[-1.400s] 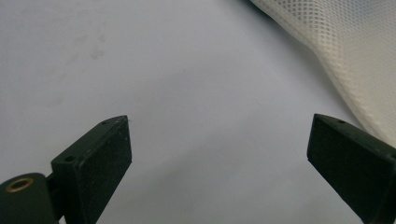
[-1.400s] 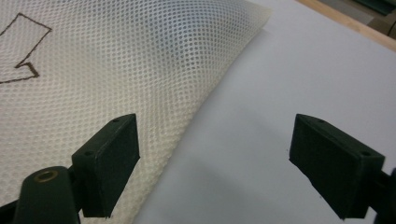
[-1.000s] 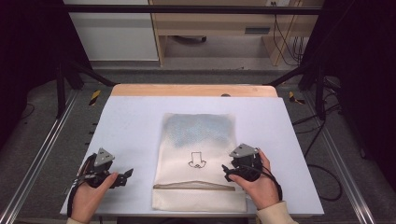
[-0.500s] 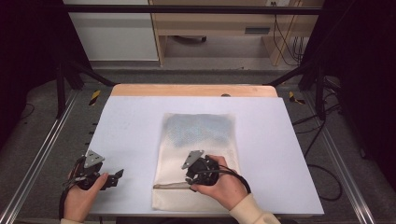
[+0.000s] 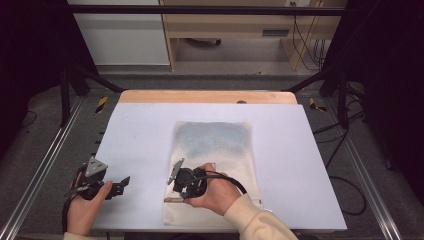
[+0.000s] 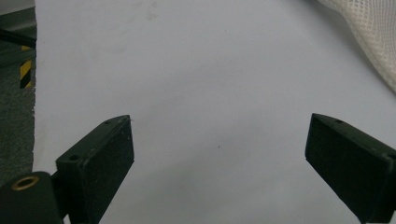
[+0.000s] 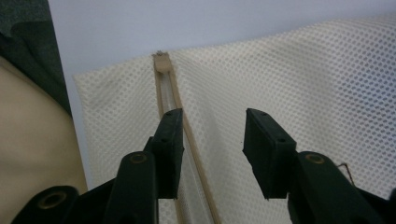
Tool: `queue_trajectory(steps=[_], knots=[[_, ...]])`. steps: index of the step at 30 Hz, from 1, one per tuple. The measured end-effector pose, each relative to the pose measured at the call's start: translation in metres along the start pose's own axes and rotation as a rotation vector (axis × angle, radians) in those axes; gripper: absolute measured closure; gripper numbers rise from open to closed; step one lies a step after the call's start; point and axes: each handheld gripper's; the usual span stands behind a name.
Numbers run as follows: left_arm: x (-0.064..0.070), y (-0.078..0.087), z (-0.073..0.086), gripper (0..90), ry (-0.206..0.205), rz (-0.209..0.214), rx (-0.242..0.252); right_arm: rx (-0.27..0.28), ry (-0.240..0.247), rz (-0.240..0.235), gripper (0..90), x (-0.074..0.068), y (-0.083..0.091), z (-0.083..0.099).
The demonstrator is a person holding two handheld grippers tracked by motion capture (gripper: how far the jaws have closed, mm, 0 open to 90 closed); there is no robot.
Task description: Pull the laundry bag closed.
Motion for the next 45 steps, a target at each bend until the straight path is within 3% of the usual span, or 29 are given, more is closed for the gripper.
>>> queue_trajectory(steps=[9, 19, 31, 38, 45], knots=[[0.001, -0.001, 0.0, 8.7, 0.001, 0.018, -0.003, 0.005, 0.031, -0.069, 71.3, -0.011, -0.012, -0.016], [0.001, -0.001, -0.001, 9.6, -0.001, 0.027, -0.014, -0.008, 0.028, -0.099, 68.4, -0.014, -0.039, -0.027], [0.004, -0.001, -0.002, 9.7, -0.006, 0.046, -0.015, -0.024, 0.009, -0.133, 75.3, -0.01, -0.056, -0.034], [0.005, 0.002, -0.002, 9.7, -0.004, 0.063, -0.007, -0.022, 0.013, -0.154, 81.6, -0.007, -0.054, -0.034], [0.012, 0.011, -0.001, 9.6, -0.007, 0.107, 0.013, 0.018, 0.031, -0.158, 81.8, -0.006, -0.035, -0.037]])
Point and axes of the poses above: each handheld gripper's, and its own axes: y roughly backward along the jaws, z roughly out of its underside, x roughly to its right, and after that the axes turned 6 degrees about -z, right-handed
